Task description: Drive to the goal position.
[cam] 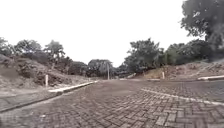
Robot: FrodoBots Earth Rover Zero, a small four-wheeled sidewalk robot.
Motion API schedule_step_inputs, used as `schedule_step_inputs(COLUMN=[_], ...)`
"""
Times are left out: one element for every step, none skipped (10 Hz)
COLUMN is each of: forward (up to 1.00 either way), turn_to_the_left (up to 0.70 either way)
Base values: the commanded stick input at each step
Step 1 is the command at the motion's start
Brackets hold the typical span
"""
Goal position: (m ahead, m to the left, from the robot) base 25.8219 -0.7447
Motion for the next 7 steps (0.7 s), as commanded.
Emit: schedule_step_inputs(forward=[1.0,1.0,1.0,1.0,1.0,1.0,1.0], turn_to_the_left=[0.0,0.0,0.0,0.0,0.0,0.0,0.0])
